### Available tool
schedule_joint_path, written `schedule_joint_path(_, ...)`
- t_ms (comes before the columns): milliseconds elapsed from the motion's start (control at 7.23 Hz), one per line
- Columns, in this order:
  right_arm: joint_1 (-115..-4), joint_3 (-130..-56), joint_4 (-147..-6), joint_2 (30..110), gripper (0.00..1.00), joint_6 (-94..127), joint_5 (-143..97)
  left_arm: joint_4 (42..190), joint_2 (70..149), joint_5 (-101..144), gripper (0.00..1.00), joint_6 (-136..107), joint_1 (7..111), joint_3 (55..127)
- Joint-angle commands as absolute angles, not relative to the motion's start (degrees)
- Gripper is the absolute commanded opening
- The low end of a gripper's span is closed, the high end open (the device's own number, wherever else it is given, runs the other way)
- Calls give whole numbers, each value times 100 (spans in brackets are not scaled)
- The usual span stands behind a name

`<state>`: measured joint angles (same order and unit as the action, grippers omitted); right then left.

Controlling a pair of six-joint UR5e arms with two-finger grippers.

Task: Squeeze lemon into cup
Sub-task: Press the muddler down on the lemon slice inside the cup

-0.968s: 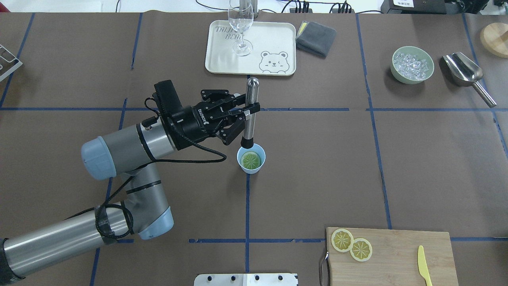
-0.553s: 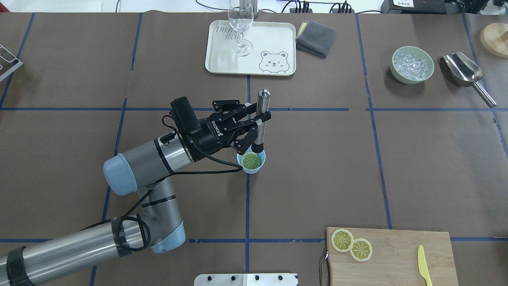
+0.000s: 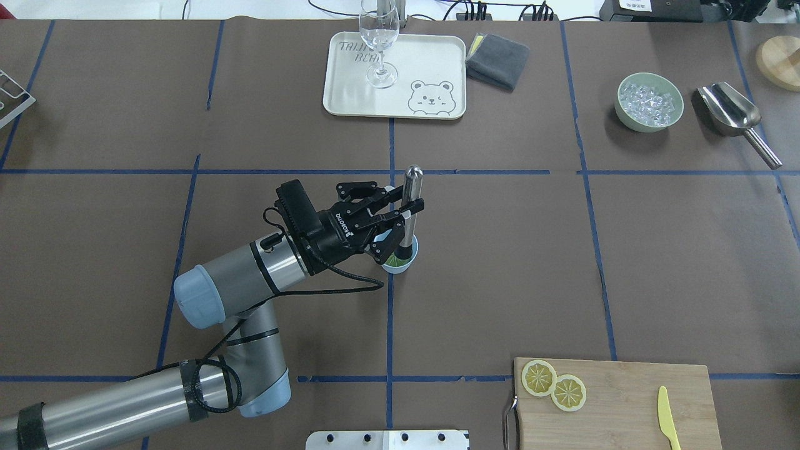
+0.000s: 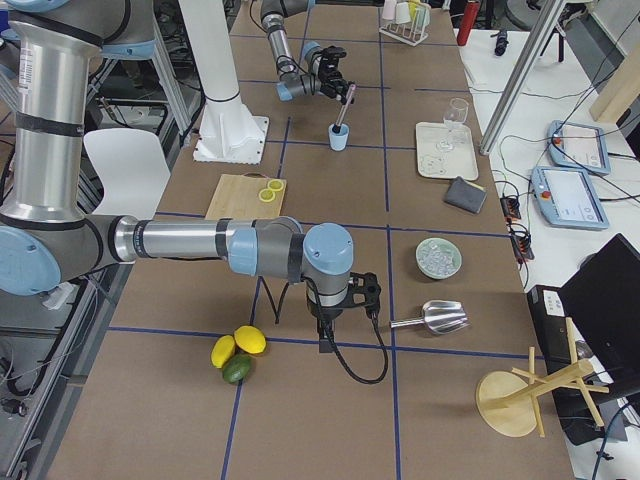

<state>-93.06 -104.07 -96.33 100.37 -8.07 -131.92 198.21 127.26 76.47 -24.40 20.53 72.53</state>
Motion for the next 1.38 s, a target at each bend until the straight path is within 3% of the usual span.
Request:
schedule_joint_path(0,-9325,-10415,-9633,10037,100,-809,-13192,19863,12744,7559,0,-2435,2021,7207)
schedule_joint_path(691,-9334,-10415,-9633,10037,100,-817,-13192,19854,12718,7277,0,-2241,1890,6777)
schedule_joint_path(1244,-9343,-10415,-9633,10037,100,-817,-13201,19854,12762,7304,0,-2259,1959,7090)
